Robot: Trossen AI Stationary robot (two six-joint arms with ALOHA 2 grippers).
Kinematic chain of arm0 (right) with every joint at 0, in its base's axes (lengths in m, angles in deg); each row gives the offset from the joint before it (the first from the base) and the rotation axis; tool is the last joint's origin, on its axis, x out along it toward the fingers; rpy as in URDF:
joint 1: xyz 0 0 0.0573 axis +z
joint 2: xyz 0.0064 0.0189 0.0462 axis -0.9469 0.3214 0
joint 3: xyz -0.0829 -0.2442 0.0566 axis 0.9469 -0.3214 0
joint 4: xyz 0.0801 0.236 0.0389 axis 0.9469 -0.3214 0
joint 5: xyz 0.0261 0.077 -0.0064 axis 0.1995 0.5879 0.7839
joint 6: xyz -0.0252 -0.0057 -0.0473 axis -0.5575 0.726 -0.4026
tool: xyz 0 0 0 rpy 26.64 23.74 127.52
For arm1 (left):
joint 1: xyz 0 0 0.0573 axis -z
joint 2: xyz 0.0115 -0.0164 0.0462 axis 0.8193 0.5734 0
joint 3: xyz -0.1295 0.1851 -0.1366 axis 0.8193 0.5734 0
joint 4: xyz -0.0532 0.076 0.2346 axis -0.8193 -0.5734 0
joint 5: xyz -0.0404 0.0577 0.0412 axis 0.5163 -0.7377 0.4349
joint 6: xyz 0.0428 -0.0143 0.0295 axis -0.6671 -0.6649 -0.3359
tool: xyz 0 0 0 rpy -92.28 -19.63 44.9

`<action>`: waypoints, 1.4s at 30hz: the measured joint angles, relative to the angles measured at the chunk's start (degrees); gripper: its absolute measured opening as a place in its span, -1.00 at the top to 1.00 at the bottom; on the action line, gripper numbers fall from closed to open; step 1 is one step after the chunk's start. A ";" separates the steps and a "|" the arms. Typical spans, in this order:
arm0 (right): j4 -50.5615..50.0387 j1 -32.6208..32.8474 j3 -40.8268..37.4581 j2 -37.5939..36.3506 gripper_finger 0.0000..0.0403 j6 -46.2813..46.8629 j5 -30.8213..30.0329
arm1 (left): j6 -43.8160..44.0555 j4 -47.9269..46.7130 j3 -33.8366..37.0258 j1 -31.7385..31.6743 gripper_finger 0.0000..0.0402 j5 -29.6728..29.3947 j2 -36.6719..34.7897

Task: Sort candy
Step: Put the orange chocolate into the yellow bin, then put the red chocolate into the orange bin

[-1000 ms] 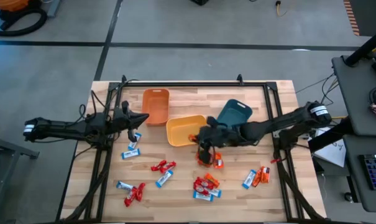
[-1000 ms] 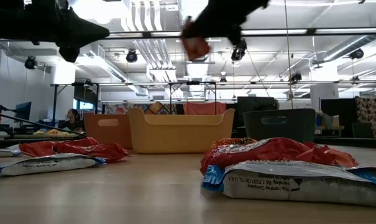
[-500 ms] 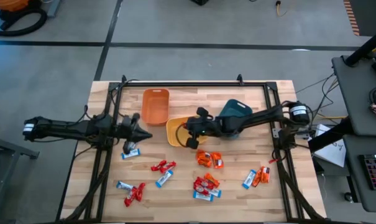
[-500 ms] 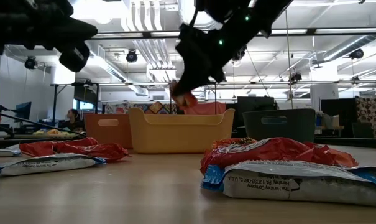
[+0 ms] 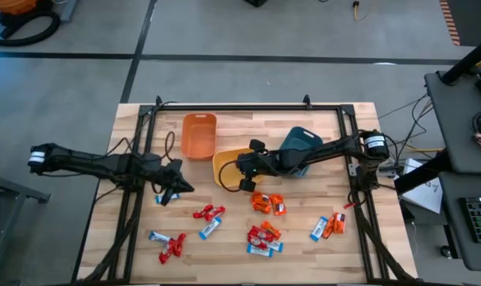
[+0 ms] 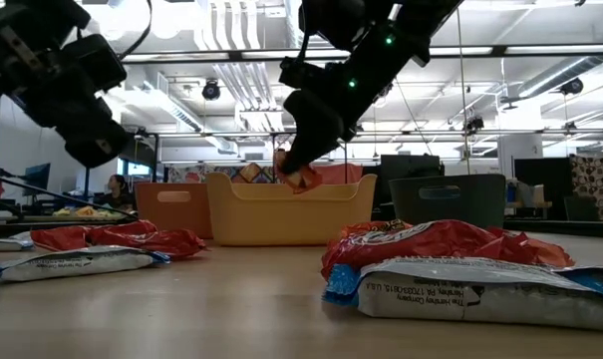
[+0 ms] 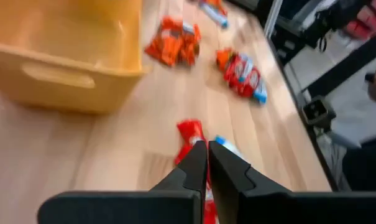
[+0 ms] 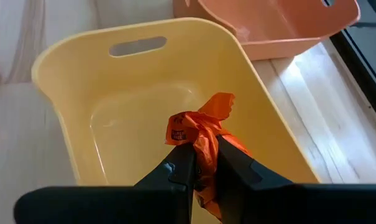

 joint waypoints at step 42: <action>-12.81 4.72 2.12 -4.93 0.04 3.69 0.03 | 5.60 -11.74 -17.36 24.30 0.04 -15.31 33.15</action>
